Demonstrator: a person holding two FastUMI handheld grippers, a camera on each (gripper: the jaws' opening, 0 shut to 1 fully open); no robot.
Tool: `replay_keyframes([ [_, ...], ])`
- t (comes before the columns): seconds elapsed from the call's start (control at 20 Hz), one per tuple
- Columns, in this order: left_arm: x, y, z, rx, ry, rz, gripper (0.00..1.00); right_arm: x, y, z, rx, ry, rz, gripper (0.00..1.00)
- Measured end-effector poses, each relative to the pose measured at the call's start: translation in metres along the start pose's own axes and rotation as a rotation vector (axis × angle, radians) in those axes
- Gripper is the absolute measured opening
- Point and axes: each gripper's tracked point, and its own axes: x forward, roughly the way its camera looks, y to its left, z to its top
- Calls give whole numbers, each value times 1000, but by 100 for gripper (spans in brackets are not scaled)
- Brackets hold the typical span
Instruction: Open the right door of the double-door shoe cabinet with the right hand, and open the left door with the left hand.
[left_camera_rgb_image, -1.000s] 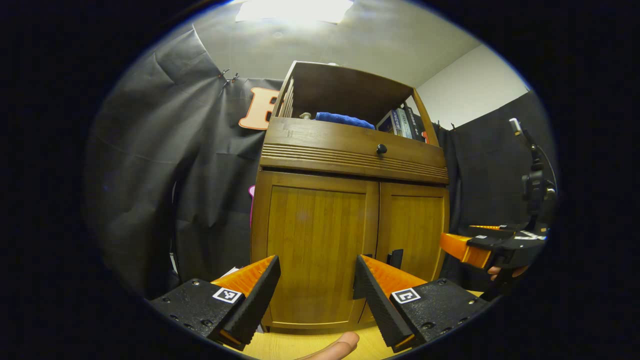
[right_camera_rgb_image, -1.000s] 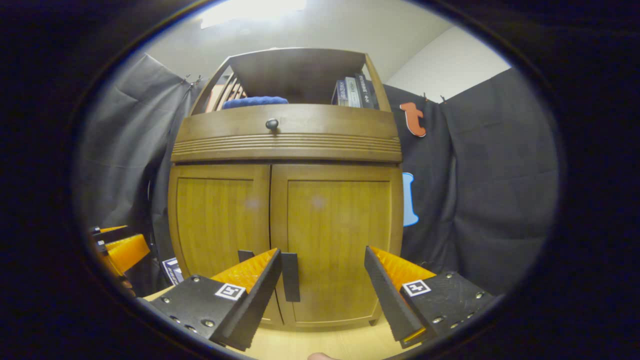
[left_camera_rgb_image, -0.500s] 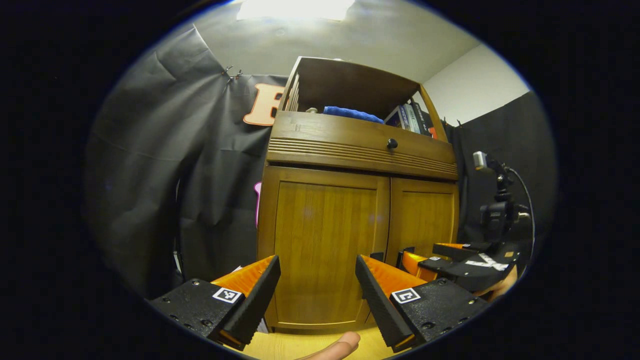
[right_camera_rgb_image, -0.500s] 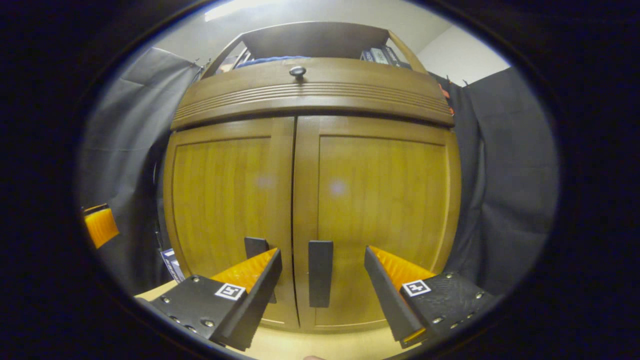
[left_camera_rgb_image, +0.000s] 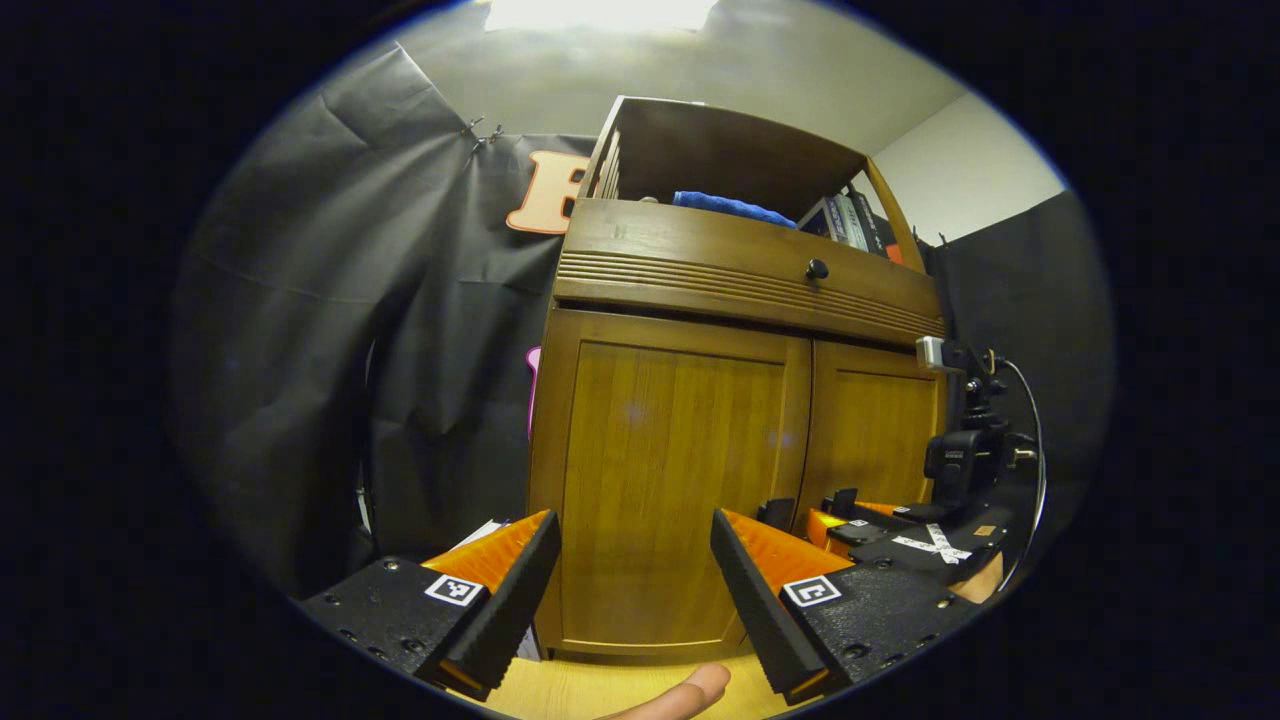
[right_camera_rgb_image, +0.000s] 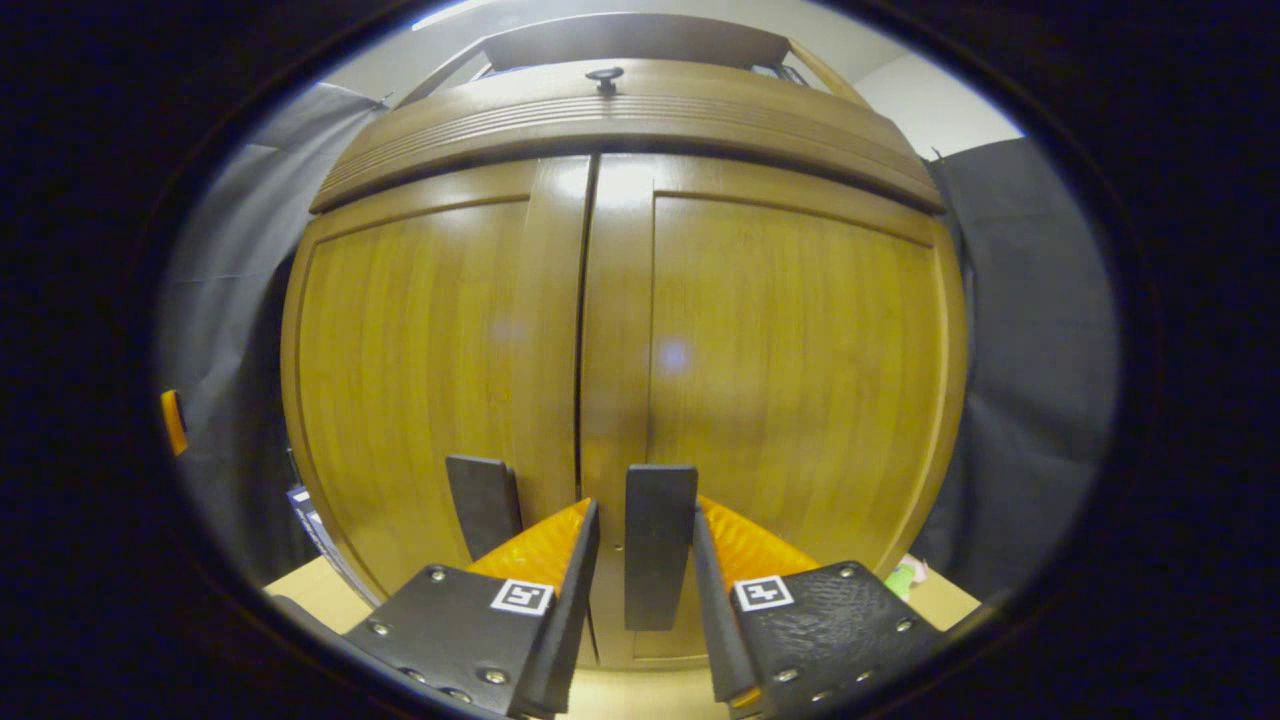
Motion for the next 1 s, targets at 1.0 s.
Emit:
replay_keyframes([
  [1.0,2,-3,-4,22,32,-31,93,-74,-28,-8,83,-14,162,29],
])
